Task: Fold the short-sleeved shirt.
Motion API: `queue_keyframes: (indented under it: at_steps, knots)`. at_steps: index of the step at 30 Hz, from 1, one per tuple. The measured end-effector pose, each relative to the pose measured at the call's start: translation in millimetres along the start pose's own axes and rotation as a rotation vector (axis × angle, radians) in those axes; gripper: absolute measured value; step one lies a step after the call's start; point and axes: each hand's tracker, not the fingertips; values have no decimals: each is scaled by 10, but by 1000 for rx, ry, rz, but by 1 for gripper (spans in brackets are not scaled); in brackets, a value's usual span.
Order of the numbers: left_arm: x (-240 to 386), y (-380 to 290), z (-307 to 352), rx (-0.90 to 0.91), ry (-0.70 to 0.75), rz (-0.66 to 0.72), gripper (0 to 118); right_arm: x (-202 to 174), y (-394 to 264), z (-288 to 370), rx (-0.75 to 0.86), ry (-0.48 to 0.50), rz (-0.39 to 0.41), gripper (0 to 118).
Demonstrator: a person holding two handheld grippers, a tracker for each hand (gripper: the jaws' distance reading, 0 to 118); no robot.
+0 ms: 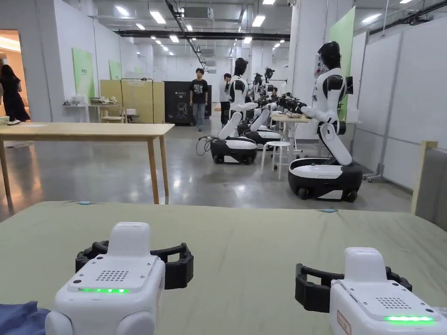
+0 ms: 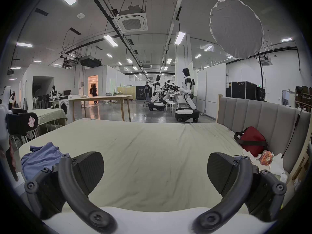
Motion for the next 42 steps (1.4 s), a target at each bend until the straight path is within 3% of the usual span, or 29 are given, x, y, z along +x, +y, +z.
queue_keyframes:
  at_steps: [4,6,8,9,11,12,13,15,16,17,18,20,22,25,26,27,28,29,30,31,34,42]
  knots:
    - [-26,4,7,6,-5,21,118,-5,18,9,13,3,-10,118]
    - [-97,-6,2,9,-45,101,118,-29,42,30,48,-13,9,118]
    - [-281,-44,-31,-17,-134,306,118,-104,99,43,89,-34,121,118]
    - [-411,-95,-61,-42,-191,476,118,-182,139,34,92,-46,241,118]
    - [-707,-309,-166,-98,-293,879,118,-386,167,17,121,-83,562,118]
    - [-862,-499,-243,-153,-363,1133,118,-526,127,5,130,-83,814,118]
    - [-982,-728,-327,-203,-439,1365,118,-667,41,3,153,-100,1093,118]
    - [-1071,-1196,-441,-261,-558,1784,118,-798,-328,-33,279,-167,1749,118]
    - [-1070,-1425,-485,-267,-600,1950,118,-797,-484,-72,308,-183,2026,118]
    - [-1063,-1549,-511,-290,-623,2012,118,-773,-539,-88,316,-184,2082,118]
    - [-1076,-1597,-511,-305,-600,1969,118,-781,-520,-82,303,-128,2002,118]
    - [-1109,-1487,-474,-310,-459,1719,118,-768,-342,-44,249,-3,1664,118]
    - [-1089,-1160,-456,-293,-400,1357,118,-643,-101,-38,210,-61,1235,118]
    - [-707,-446,-270,-170,-217,740,118,-223,299,17,128,3,412,118]
    - [-599,-309,-225,-129,-169,589,118,-85,348,27,107,25,236,118]
    - [-441,-166,-146,-70,-106,407,118,95,378,36,78,60,3,118]
    - [-298,-72,-97,-35,-43,246,118,229,343,18,65,85,-142,118]
    - [-183,-25,-66,3,11,123,118,309,297,-3,64,93,-217,118]
    - [-69,-11,-37,34,59,45,118,348,267,-1,60,77,-223,118]
    - [-52,-11,-10,68,79,-15,118,354,254,7,52,61,-162,118]
    - [19,16,15,83,44,-44,118,245,174,80,100,-34,-9,118]
    - [-39,37,-28,31,6,3,118,85,197,139,116,-40,66,118]
